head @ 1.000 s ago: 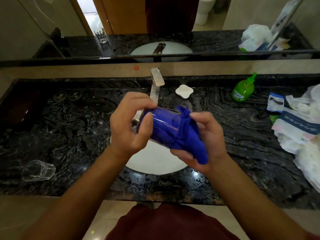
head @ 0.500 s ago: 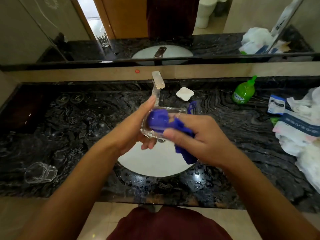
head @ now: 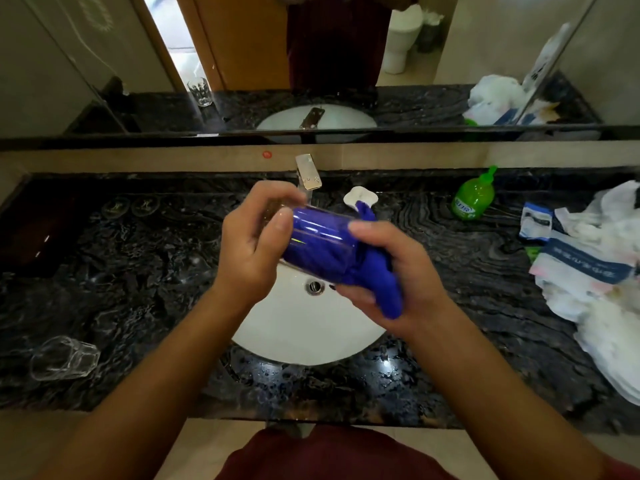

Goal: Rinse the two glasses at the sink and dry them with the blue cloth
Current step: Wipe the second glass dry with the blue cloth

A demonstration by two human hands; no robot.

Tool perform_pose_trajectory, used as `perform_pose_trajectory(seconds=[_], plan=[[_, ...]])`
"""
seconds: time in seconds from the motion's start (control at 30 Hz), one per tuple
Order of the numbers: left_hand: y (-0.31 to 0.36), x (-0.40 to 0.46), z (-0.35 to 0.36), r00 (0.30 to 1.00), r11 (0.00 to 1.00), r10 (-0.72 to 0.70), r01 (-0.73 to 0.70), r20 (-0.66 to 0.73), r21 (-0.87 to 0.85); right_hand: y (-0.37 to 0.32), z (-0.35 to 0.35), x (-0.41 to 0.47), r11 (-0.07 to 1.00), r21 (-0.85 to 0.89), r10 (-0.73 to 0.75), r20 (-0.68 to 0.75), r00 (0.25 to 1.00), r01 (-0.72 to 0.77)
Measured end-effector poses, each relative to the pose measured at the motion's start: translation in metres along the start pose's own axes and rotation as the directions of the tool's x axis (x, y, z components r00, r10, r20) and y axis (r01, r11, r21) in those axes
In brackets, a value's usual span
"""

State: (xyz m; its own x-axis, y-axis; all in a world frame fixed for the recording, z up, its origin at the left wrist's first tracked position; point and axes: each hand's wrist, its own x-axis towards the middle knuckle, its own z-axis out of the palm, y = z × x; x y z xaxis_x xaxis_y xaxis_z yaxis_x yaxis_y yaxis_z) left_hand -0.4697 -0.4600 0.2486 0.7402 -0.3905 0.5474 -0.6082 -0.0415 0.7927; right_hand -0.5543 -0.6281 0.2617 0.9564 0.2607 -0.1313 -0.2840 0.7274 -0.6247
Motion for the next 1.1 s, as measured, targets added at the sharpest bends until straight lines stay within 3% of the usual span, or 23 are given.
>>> perform_pose_trajectory(seconds=[0.07, 0.13, 0.2, 0.27, 0.3, 0.33, 0.37, 0.4, 0.43, 0.47, 0.5, 0.53, 0.57, 0.6, 0.63, 0.67, 0.7, 0.73, 0.8, 0.9, 0.97, 1.03, 1.1], plan=[[-0.004, 0.001, -0.001, 0.997, 0.997, 0.068, -0.069, 0.034, 0.021, -0.001, 0.002, 0.002, 0.99, 0.138, -0.032, -0.025, 0.999, 0.035], [-0.004, 0.001, -0.001, 0.997, 0.999, 0.032, -0.03, 0.069, -0.028, -0.001, 0.004, 0.004, 0.991, 0.115, -0.06, -0.102, 0.993, 0.072], [-0.001, 0.003, -0.001, 0.985, 0.981, -0.116, 0.134, 0.128, -0.138, 0.003, 0.002, 0.003, 0.993, -0.018, -0.117, -0.198, 0.973, 0.115], [0.001, 0.007, -0.004, 0.928, 0.918, -0.302, 0.345, 0.22, -0.194, 0.004, -0.006, -0.001, 0.908, -0.378, -0.281, -0.234, 0.931, 0.179], [0.002, 0.01, -0.007, 0.883, 0.876, -0.388, 0.443, 0.265, -0.19, 0.0, -0.01, -0.005, 0.732, -0.645, -0.393, -0.139, 0.909, 0.218], [0.002, 0.012, -0.01, 0.826, 0.83, -0.471, 0.534, 0.309, -0.161, -0.005, -0.014, -0.009, 0.448, -0.851, -0.432, 0.061, 0.9, 0.273], [0.002, 0.014, -0.013, 0.756, 0.777, -0.551, 0.619, 0.353, -0.115, -0.008, -0.017, -0.011, 0.155, -0.931, -0.334, 0.265, 0.904, 0.33], [0.002, 0.015, -0.014, 0.682, 0.723, -0.62, 0.689, 0.388, -0.055, -0.011, -0.019, -0.012, -0.088, -0.927, -0.185, 0.376, 0.908, 0.366], [0.002, 0.015, -0.013, 0.626, 0.686, -0.668, 0.728, 0.402, 0.004, -0.011, -0.02, -0.011, -0.256, -0.888, -0.065, 0.409, 0.91, 0.381], [0.0, 0.013, -0.01, 0.616, 0.68, -0.688, 0.731, 0.385, 0.046, -0.01, -0.019, -0.01, -0.352, -0.854, 0.0, 0.409, 0.913, 0.383], [-0.002, 0.009, -0.006, 0.655, 0.706, -0.679, 0.706, 0.332, 0.054, -0.006, -0.019, -0.008, -0.366, -0.851, 0.008, 0.402, 0.916, 0.377], [-0.004, 0.004, -0.002, 0.727, 0.756, -0.639, 0.653, 0.25, 0.034, -0.003, -0.017, -0.008, -0.268, -0.895, -0.027, 0.377, 0.926, 0.357], [-0.007, -0.001, 0.002, 0.808, 0.819, -0.568, 0.573, 0.155, 0.013, 0.001, -0.016, -0.005, -0.045, -0.957, -0.086, 0.291, 0.953, 0.288], [-0.008, -0.006, 0.004, 0.885, 0.888, -0.459, 0.46, 0.072, 0.011, 0.001, -0.015, -0.003, 0.296, -0.943, -0.106, 0.125, 0.987, 0.151], [-0.009, -0.01, 0.004, 0.949, 0.948, -0.316, 0.316, 0.015, 0.032, 0.001, -0.014, -0.001, 0.664, -0.748, -0.07, -0.045, 0.997, 0.012], [-0.009, -0.012, 0.003, 0.988, 0.985, -0.157, 0.157, -0.007, 0.065, 0.002, -0.013, 0.001, 0.902, -0.422, 0.026, -0.153, 0.988, -0.089], [-0.01, -0.014, 0.002, 1.0, 0.995, -0.002, 0.002, 0.001, 0.102, 0.003, -0.01, 0.002, 0.983, -0.119, 0.115, -0.176, 0.978, -0.137], [-0.012, -0.015, -0.001, 0.991, 0.982, 0.132, -0.134, 0.023, 0.134, 0.003, -0.006, 0.002, 0.989, 0.064, 0.144, -0.163, 0.976, -0.135], [-0.014, -0.014, -0.007, 0.953, 0.936, 0.297, -0.302, 0.052, 0.179, 0.002, 0.0, 0.001, 0.977, 0.195, 0.112, -0.136, 0.984, -0.084], [-0.019, -0.018, -0.015, 0.951, 0.938, 0.308, -0.298, -0.03, 0.177, 0.002, -0.003, -0.004, 0.966, 0.258, 0.059, -0.166, 0.984, -0.015], [-0.018, -0.028, -0.017, 0.968, 0.981, 0.186, -0.173, -0.17, 0.087, 0.002, -0.015, -0.005, 0.959, 0.266, -0.042, -0.208, 0.977, 0.098], [-0.019, -0.037, -0.017, 0.943, 0.996, -0.056, 0.033, -0.327, -0.077, 0.001, -0.027, 0.001, 0.967, 0.132, -0.174, -0.278, 0.945, 0.217], [-0.017, -0.041, -0.016, 0.806, 0.89, -0.425, 0.289, -0.412, -0.353, 0.009, -0.037, 0.01, 0.946, -0.225, -0.304, -0.352, 0.885, 0.235]])
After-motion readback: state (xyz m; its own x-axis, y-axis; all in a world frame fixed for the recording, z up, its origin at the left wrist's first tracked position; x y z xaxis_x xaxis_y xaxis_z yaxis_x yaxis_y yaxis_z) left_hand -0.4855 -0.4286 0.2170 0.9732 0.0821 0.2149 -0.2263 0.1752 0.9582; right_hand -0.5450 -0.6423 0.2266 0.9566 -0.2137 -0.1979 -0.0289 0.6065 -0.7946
